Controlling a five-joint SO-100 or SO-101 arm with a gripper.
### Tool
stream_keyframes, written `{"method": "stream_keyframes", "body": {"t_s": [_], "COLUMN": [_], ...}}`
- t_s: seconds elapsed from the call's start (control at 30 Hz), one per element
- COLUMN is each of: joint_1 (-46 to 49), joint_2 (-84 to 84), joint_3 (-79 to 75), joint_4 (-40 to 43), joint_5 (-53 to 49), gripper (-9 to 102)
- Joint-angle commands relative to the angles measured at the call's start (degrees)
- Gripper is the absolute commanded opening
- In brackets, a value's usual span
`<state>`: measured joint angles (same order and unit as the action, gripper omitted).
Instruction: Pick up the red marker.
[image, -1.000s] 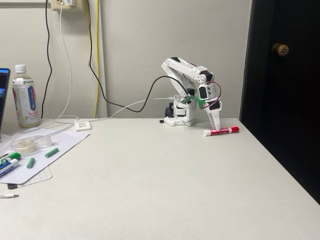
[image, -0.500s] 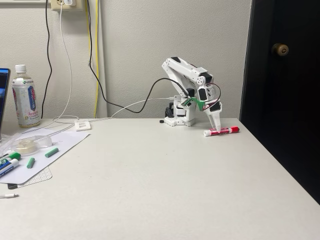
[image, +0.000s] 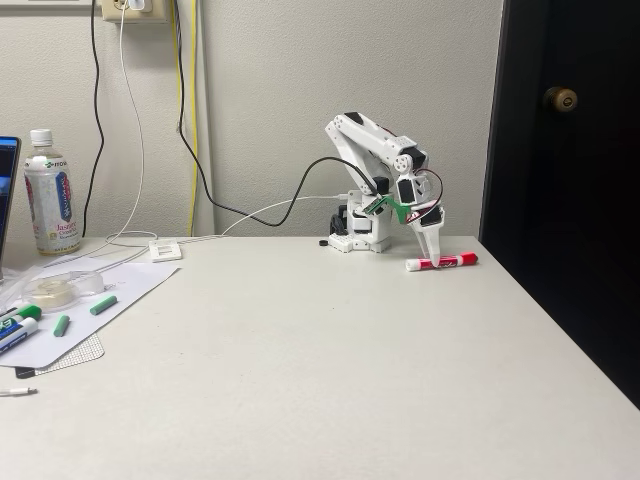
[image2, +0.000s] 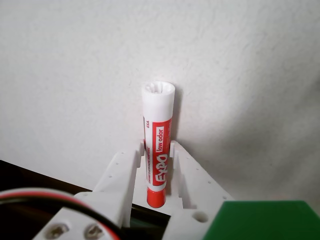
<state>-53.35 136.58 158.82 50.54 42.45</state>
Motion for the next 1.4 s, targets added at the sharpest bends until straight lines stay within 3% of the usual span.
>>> {"method": "stream_keyframes", "body": {"t_s": [0.0,0.6,0.87,1.37], "joint_1": [-0.09,-0.62,-1.14,2.46], "joint_2": [-0.26,5.80,5.54,0.88], "joint_3": [-0.26,-2.64,-12.04,-35.42], "joint_4": [-0.53,3.43,10.99,17.93], "joint_5": [-0.44,-1.05,-0.97,-4.92], "gripper": [6,0,0,0]}}
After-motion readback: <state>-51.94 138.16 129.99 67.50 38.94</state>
